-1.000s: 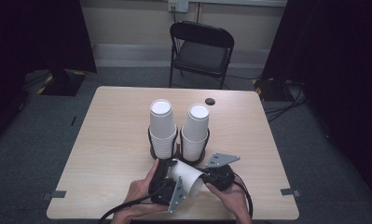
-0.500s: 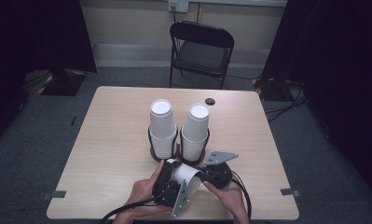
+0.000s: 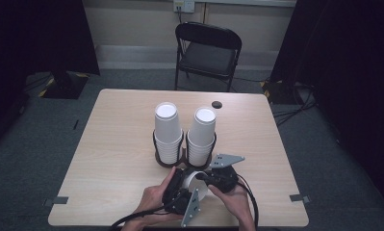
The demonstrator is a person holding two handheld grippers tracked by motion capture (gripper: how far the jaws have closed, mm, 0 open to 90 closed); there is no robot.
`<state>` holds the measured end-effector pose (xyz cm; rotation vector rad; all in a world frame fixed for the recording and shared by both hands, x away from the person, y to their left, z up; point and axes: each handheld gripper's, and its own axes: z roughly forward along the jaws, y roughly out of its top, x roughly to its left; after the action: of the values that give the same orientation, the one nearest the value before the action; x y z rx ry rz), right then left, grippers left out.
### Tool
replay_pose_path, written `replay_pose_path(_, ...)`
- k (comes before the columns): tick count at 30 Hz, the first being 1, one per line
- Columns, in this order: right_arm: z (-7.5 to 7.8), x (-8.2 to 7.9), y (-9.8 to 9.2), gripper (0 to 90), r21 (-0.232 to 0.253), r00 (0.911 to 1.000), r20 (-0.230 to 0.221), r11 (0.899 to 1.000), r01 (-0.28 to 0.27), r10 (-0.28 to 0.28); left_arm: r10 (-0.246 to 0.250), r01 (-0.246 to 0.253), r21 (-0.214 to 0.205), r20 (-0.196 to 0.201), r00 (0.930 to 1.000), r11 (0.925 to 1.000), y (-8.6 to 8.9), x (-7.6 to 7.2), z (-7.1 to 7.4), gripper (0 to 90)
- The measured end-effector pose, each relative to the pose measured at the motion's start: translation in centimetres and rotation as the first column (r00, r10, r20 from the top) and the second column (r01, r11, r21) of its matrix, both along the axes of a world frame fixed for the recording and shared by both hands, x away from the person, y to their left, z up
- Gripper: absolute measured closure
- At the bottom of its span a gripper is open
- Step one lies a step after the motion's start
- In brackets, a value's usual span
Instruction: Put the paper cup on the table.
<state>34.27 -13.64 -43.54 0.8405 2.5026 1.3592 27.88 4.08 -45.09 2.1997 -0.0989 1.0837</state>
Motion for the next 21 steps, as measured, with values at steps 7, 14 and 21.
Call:
replay_pose_path(7, 0.0, -0.1, 0.2, 88.5, 0.019, 0.9997, -0.014, 1.000, -0.018, 0.018, -0.002, 0.002, -0.005, 0.014, 0.9999, 1.0000, -0.4, 0.1, 0.0, 7.5)
replay_pose_path(14, -0.2, 0.3, 0.1, 87.9, 0.035, 0.9997, -0.023, 0.999, -0.006, 0.007, 0.008, -0.009, -0.037, -0.013, 0.9999, 0.9993, -0.2, 0.6, -0.1, 9.3)
replay_pose_path(21, -0.4, 0.4, 0.1, 82.2, 0.062, 0.9997, -0.020, 0.998, 0.015, -0.014, 0.012, -0.022, -0.128, -0.072, 0.9974, 0.9916, 0.3, 1.0, 0.1, 10.0)
